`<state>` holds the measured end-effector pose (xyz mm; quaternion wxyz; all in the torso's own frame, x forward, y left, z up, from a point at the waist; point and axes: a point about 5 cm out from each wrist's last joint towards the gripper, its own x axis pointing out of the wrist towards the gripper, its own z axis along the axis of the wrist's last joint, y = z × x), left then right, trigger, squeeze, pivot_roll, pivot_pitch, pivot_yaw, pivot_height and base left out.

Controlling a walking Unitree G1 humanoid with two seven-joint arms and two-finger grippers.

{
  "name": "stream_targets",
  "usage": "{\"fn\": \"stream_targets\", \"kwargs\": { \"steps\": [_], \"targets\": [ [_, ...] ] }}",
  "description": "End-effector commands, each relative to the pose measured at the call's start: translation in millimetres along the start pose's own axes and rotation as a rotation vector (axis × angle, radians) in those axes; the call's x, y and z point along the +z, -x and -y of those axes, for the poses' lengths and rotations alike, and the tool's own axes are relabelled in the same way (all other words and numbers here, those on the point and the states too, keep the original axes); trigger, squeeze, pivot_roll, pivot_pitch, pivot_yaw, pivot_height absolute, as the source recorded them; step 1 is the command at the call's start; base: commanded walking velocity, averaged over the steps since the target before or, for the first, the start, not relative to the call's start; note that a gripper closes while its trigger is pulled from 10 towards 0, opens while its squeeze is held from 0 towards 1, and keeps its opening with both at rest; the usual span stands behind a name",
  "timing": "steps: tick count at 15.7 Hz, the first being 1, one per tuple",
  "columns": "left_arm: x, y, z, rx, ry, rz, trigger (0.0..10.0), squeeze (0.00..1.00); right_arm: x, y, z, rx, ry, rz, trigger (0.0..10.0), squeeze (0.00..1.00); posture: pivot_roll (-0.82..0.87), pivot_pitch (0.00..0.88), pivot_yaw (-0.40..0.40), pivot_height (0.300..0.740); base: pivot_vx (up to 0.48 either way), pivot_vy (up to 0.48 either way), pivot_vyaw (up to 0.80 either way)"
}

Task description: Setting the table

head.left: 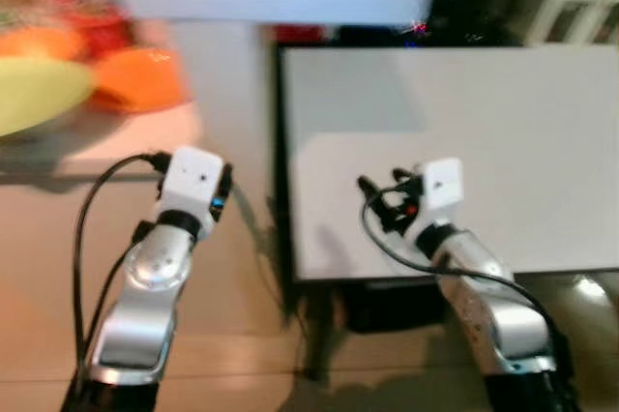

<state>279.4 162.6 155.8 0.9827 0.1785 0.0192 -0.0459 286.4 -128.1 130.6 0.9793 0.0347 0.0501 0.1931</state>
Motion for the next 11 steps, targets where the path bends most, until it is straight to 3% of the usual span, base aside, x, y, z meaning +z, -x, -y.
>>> {"fn": "stream_targets", "kwargs": {
  "steps": [1,11],
  "targets": [
    [4.4,0.1,6.8,-0.033,-0.007,0.015,10.0,0.00,-2.1,3.1,7.1,-0.025,-0.004,-0.011,10.0,0.00,0.00,0.000,-0.012,0.740,0.000,0.480,0.00],
    [3.5,-0.1,7.4,-0.044,-0.010,0.011,10.0,0.00,-1.8,3.2,15.8,-0.099,-0.035,-0.013,10.0,0.00,0.00,0.000,-0.015,0.740,0.000,0.480,0.00]
  ]
}}
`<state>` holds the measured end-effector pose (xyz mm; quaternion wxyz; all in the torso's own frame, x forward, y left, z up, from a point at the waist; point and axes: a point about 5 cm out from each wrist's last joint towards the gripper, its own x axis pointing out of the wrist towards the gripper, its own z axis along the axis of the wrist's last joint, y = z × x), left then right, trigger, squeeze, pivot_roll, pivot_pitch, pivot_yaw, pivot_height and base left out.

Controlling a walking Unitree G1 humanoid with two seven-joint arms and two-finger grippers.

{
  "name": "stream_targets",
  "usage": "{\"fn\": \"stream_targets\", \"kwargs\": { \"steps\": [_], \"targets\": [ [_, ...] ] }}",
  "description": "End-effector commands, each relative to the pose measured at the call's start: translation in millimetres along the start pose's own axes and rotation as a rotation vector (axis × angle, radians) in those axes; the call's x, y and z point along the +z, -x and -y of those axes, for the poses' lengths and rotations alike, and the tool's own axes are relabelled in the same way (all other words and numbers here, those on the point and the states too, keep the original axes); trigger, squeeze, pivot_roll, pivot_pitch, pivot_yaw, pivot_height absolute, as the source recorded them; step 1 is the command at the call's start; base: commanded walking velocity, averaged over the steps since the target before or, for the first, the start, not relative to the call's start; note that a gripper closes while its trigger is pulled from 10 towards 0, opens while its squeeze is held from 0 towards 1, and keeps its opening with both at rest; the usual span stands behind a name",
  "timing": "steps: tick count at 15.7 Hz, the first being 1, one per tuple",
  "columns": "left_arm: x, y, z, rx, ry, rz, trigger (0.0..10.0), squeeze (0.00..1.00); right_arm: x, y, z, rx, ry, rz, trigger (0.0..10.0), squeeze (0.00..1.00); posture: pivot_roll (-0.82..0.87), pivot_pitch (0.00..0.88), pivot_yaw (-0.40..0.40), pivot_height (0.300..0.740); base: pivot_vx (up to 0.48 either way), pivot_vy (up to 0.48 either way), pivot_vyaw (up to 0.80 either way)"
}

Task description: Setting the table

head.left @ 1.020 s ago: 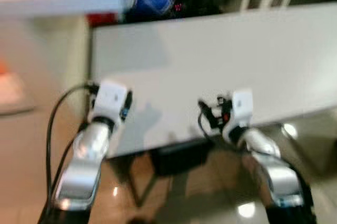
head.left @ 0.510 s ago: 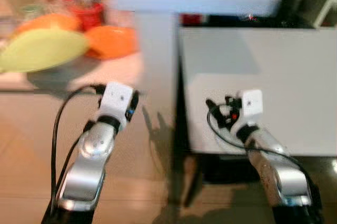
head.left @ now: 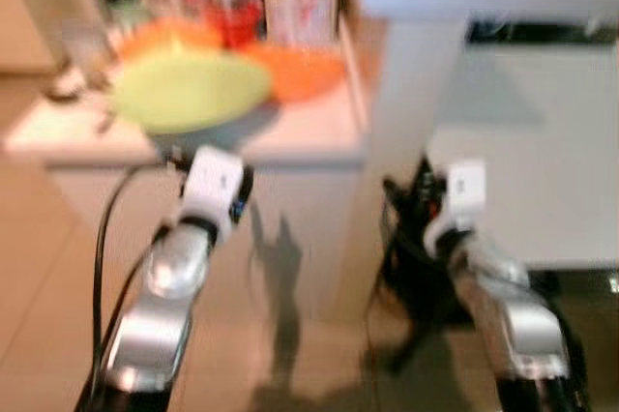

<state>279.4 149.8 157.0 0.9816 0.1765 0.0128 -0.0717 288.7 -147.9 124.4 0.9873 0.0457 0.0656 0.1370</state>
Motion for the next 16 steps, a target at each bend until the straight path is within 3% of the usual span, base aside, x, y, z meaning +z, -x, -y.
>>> {"fn": "stream_targets", "kwargs": {
  "steps": [1,7,8,10,16],
  "targets": [
    [-2.0,1.5,-3.1,-0.003,-0.012,-0.010,10.0,0.00,2.0,-0.1,-1.5,0.001,-0.005,0.003,10.0,0.00,0.00,0.000,-0.017,0.740,0.000,0.480,0.00],
    [-1.9,2.1,-2.9,0.006,-0.010,-0.003,10.0,0.00,1.2,1.0,2.4,-0.012,-0.007,-0.002,10.0,0.00,0.01,0.000,-0.026,0.740,0.000,0.480,0.00],
    [1.6,-1.1,-11.4,0.101,0.009,0.032,10.0,0.00,1.6,0.9,2.0,-0.012,-0.007,0.001,10.0,0.00,0.01,0.000,-0.029,0.740,0.000,0.000,0.00],
    [0.5,-5.1,-20.0,0.181,0.031,0.021,10.0,0.00,3.5,0.2,1.6,-0.016,-0.009,0.013,10.0,0.00,0.01,0.000,-0.029,0.740,0.000,-0.480,0.00],
    [1.3,-5.4,-19.8,0.178,0.024,0.033,10.0,0.00,8.8,-1.1,2.1,-0.037,-0.023,0.041,10.0,0.00,0.01,0.000,-0.030,0.740,0.000,-0.480,0.00]
  ]
}}
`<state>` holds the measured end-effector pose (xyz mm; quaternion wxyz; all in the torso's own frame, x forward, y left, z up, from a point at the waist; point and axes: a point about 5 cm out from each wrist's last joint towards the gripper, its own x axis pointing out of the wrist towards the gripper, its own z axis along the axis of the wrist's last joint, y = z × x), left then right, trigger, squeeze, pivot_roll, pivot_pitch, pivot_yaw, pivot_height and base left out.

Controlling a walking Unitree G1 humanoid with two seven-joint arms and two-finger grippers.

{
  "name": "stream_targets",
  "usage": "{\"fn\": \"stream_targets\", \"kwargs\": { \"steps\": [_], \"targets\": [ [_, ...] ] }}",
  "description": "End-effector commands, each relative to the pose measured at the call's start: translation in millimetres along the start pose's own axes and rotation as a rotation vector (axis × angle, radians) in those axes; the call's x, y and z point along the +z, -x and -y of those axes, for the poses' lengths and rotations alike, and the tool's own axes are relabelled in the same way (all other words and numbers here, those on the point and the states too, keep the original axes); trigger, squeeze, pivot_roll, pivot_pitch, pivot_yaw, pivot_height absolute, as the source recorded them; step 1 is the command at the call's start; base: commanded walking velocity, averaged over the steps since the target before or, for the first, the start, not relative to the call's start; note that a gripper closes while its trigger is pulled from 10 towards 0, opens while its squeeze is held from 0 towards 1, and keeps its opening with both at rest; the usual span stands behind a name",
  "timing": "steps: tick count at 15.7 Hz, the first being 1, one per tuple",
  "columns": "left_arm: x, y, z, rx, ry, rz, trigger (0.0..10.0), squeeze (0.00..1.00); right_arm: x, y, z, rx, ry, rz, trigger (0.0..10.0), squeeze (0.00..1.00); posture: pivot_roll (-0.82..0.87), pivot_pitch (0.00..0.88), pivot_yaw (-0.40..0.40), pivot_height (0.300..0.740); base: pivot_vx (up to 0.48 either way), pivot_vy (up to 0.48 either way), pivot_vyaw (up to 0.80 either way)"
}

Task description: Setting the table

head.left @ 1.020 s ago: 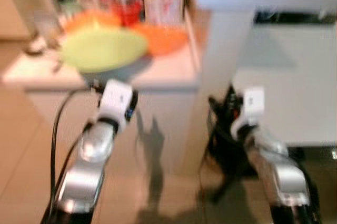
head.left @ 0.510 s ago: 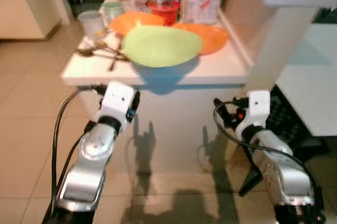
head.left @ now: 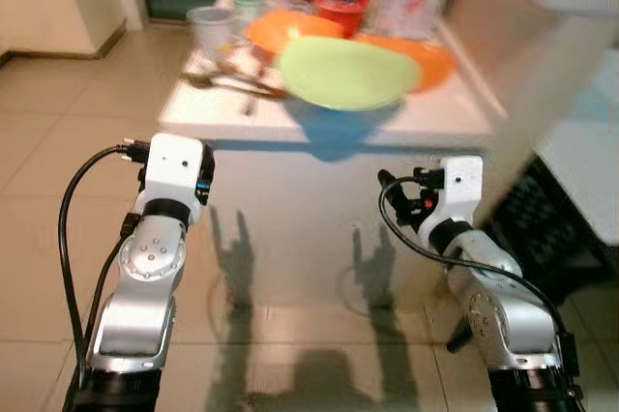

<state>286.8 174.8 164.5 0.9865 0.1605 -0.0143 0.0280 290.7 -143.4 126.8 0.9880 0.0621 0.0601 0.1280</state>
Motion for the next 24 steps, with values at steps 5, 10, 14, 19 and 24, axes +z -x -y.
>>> {"fn": "stream_targets", "kwargs": {
  "steps": [5,10,14,19,24],
  "targets": [
    [16.6,-2.7,4.2,-0.008,0.078,0.090,10.0,0.00,8.8,-0.1,4.3,-0.051,-0.018,0.042,10.0,0.00,0.03,0.000,-0.039,0.740,0.000,0.000,0.00],
    [26.6,-5.5,-7.4,0.010,0.077,0.132,10.0,0.00,14.9,-0.8,1.4,-0.030,0.005,0.069,10.0,0.00,0.03,0.000,-0.042,0.740,0.213,0.000,-0.31],
    [26.9,-5.4,-11.2,0.017,0.073,0.136,10.0,0.00,16.3,-2.3,-1.7,-0.003,0.022,0.071,10.0,0.00,0.03,0.000,-0.050,0.740,0.283,0.000,0.00],
    [26.7,-2.0,-13.7,0.016,0.079,0.147,10.0,0.00,19.6,-1.7,-2.1,0.034,0.031,0.087,10.0,0.00,0.03,0.000,-0.057,0.740,0.284,0.000,0.00],
    [35.8,4.7,-29.3,0.027,0.116,0.225,10.0,0.00,22.4,0.7,-4.9,0.069,0.016,0.122,10.0,0.00,0.03,0.000,-0.066,0.740,0.266,0.000,0.00]
  ]
}}
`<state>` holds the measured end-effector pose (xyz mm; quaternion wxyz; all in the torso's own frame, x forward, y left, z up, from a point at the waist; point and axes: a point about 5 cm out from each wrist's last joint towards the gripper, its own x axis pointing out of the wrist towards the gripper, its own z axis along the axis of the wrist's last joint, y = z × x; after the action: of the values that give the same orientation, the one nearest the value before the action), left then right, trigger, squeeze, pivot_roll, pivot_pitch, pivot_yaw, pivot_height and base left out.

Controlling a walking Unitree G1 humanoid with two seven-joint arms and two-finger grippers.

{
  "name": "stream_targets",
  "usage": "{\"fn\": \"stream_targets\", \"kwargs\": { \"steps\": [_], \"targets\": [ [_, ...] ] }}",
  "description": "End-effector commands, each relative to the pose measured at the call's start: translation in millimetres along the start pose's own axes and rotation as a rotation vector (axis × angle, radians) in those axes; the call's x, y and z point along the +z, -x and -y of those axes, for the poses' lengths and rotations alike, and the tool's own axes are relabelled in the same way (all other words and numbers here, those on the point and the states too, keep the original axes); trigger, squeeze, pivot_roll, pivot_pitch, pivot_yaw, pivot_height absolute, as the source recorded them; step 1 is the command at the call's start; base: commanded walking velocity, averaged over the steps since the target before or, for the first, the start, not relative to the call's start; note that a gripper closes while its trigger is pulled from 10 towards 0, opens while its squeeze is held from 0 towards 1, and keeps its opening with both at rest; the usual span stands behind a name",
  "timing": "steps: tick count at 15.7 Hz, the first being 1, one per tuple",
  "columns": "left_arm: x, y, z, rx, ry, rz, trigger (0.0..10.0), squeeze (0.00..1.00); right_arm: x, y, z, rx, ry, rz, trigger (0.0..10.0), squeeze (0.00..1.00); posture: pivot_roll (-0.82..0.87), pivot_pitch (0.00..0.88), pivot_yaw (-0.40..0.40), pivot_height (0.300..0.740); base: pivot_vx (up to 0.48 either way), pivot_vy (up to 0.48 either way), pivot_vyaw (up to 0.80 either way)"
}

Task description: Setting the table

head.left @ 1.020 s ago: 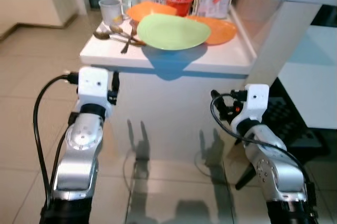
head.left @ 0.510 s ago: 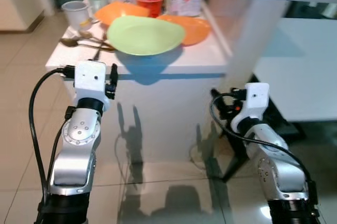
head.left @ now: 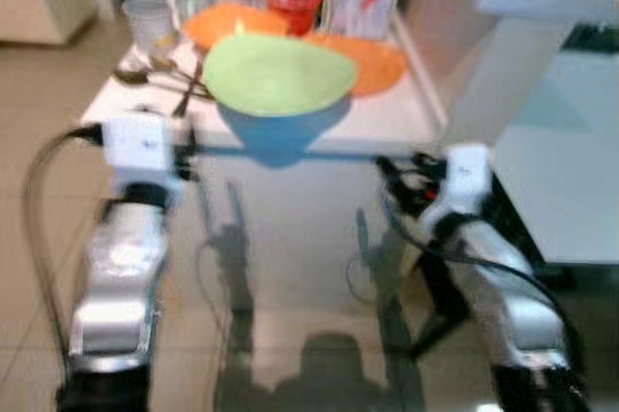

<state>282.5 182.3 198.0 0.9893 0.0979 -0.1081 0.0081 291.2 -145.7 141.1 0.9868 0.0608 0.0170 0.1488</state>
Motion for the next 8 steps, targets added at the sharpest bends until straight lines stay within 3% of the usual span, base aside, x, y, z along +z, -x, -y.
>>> {"fn": "stream_targets", "kwargs": {
  "steps": [1,4,6,8],
  "targets": [
    [12.2,-0.6,-17.6,0.046,-0.016,0.054,10.0,0.00,8.7,-2.2,-2.4,0.014,0.005,0.044,10.0,0.00,0.03,0.000,-0.066,0.740,0.266,0.000,0.00],
    [22.5,-5.6,-32.3,0.120,-0.010,0.079,10.0,0.00,9.0,-1.3,3.0,-0.007,0.010,0.044,10.0,0.00,0.03,0.000,-0.063,0.740,0.084,0.000,0.00],
    [28.1,-10.0,-31.3,0.075,0.074,0.078,10.0,0.00,8.1,0.9,7.7,-0.029,0.013,0.041,10.0,0.00,0.03,0.000,-0.059,0.740,0.000,0.000,0.00],
    [17.9,-16.1,-16.5,-0.036,0.285,-0.070,10.0,0.00,8.1,1.3,8.1,-0.038,0.010,0.043,10.0,0.00,0.02,0.000,-0.053,0.740,0.000,0.000,0.00]
  ]
}}
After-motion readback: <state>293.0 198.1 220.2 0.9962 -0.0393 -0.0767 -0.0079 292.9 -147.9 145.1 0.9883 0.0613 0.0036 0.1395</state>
